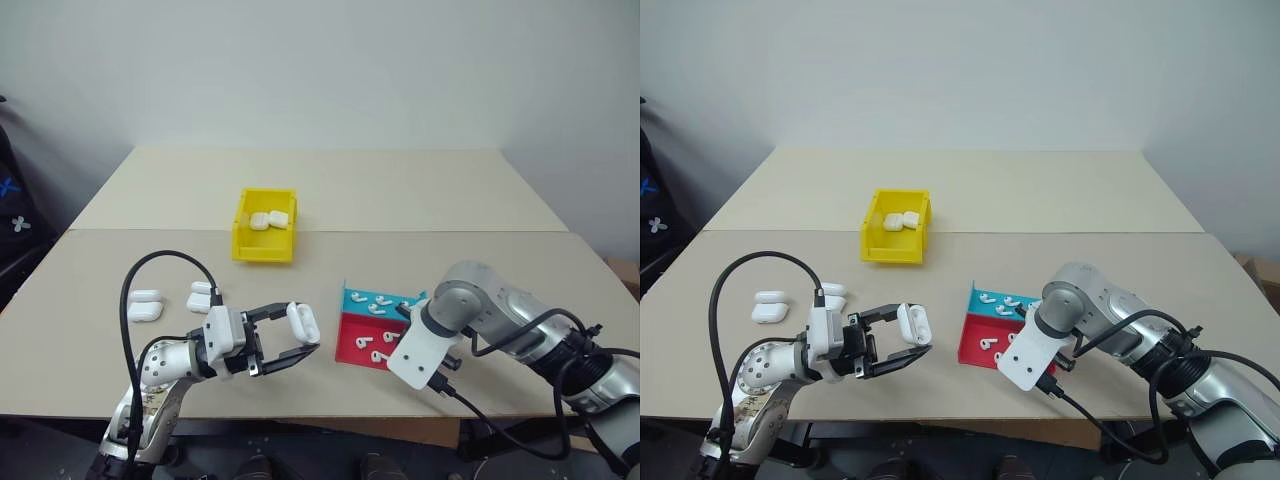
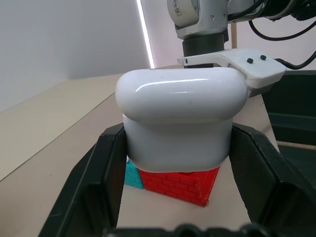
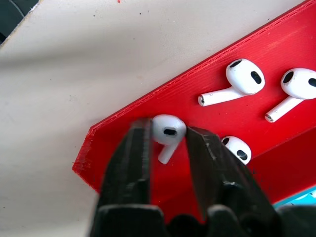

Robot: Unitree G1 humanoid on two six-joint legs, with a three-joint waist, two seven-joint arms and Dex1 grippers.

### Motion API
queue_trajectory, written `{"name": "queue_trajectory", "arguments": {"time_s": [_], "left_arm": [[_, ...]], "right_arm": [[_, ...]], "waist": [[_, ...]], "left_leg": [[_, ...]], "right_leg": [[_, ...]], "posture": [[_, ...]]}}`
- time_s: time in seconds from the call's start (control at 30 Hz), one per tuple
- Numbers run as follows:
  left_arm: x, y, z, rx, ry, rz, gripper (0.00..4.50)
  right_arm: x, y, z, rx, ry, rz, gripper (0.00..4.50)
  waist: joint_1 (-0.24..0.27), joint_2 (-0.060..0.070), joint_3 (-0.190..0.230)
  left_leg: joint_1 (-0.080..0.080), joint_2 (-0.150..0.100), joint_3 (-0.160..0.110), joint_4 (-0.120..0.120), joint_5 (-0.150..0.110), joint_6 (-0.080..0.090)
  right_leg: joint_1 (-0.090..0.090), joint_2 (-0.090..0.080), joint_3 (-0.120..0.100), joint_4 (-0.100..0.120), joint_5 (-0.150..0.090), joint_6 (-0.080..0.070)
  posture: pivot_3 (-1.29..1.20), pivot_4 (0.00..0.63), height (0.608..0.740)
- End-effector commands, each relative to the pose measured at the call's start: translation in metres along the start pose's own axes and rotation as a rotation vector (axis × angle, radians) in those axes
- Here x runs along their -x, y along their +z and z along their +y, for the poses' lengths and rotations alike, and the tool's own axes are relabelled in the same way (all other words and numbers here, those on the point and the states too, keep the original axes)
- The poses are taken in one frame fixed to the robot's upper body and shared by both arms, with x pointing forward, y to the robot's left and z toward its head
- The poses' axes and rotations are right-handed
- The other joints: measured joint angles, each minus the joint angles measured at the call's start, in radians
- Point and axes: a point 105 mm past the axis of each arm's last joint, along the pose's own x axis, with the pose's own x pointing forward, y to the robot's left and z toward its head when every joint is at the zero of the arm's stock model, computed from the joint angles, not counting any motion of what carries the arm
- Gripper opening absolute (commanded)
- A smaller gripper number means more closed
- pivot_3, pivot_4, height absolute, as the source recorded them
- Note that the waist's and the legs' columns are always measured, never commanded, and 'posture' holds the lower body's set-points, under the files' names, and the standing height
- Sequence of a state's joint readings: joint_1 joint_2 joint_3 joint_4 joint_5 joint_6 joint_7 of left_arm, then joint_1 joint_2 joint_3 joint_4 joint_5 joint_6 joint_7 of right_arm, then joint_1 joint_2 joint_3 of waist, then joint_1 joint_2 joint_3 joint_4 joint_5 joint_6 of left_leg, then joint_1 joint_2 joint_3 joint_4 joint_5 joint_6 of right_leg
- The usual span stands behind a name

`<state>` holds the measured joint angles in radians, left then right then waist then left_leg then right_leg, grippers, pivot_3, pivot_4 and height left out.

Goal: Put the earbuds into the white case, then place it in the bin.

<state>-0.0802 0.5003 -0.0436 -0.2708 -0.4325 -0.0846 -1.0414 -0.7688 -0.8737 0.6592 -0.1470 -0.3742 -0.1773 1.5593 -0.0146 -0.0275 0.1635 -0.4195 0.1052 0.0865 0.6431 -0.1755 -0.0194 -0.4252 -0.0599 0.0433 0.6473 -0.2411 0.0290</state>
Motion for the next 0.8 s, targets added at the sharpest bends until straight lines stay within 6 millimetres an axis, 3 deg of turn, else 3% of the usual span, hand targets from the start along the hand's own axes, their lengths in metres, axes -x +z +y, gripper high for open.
{"name": "queue_trajectory", "arguments": {"time_s": [0.03,0.3,0.43,0.6,0.8], "left_arm": [[-0.003,0.010,-0.003,-0.041,-0.025,-0.016,2.79],[-0.004,0.010,-0.002,-0.044,-0.025,-0.019,2.79],[-0.005,0.013,-0.001,-0.044,-0.028,-0.040,2.79],[-0.013,0.031,0.006,-0.045,-0.028,-0.108,2.79],[-0.021,0.058,0.012,-0.026,-0.116,-0.178,2.79]], "right_arm": [[0.000,0.006,0.001,0.010,0.019,-0.024,1.19],[0.000,0.003,0.000,0.008,0.005,-0.005,1.19],[0.020,0.005,-0.006,-0.051,-0.062,-0.038,1.19],[0.084,0.008,-0.014,-0.268,-0.293,-0.225,1.19],[0.156,0.013,-0.032,-0.403,-0.707,-0.498,1.19]], "waist": [[0.000,0.000,0.000],[0.000,0.000,0.000],[0.001,0.000,0.000],[0.005,0.000,0.000],[0.005,0.000,0.000]], "left_leg": [[0.000,0.000,0.000,0.000,0.000,0.000],[0.000,0.000,0.000,0.000,0.000,0.000],[0.000,0.000,0.000,0.000,0.000,0.000],[-0.002,0.000,0.000,0.000,0.000,0.000],[-0.002,0.000,-0.001,0.000,0.000,0.000]], "right_leg": [[0.000,0.000,0.000,0.000,0.000,0.000],[0.000,0.000,0.000,0.000,0.000,0.000],[0.000,0.000,0.000,0.000,0.000,0.000],[-0.001,0.000,0.000,0.000,0.002,-0.003],[0.000,0.000,0.000,-0.001,0.002,-0.004]], "posture": [[0.00,0.150,0.740],[0.00,0.150,0.740],[0.00,0.150,0.740],[0.00,0.150,0.740],[0.00,0.150,0.740]]}}
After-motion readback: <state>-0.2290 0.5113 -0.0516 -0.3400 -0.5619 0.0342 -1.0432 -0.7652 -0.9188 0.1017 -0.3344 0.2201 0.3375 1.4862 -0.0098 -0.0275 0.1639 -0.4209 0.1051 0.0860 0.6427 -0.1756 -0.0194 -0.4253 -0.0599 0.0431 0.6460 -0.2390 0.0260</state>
